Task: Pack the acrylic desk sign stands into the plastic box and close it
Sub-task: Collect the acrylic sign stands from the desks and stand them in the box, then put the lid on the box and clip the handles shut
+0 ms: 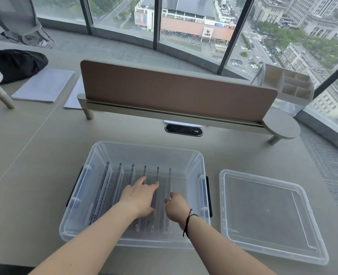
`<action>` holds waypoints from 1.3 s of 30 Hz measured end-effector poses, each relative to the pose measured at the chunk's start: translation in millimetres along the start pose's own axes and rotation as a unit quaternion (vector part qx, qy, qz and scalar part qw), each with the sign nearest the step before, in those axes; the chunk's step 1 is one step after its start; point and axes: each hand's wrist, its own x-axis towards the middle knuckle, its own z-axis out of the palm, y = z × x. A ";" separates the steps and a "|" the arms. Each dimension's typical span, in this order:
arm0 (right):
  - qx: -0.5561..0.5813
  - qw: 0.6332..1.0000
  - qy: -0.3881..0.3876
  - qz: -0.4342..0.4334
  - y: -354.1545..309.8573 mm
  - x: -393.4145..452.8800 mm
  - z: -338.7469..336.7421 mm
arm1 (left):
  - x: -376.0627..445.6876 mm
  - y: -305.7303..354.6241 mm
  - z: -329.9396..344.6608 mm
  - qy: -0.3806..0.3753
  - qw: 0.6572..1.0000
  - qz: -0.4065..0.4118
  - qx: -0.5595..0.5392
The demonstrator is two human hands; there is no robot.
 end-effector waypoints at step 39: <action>0.214 0.953 0.110 -0.181 88.1 -46.1 -187.9 | 21.5 218.2 -53.8 0.211 0.971 0.088 -0.065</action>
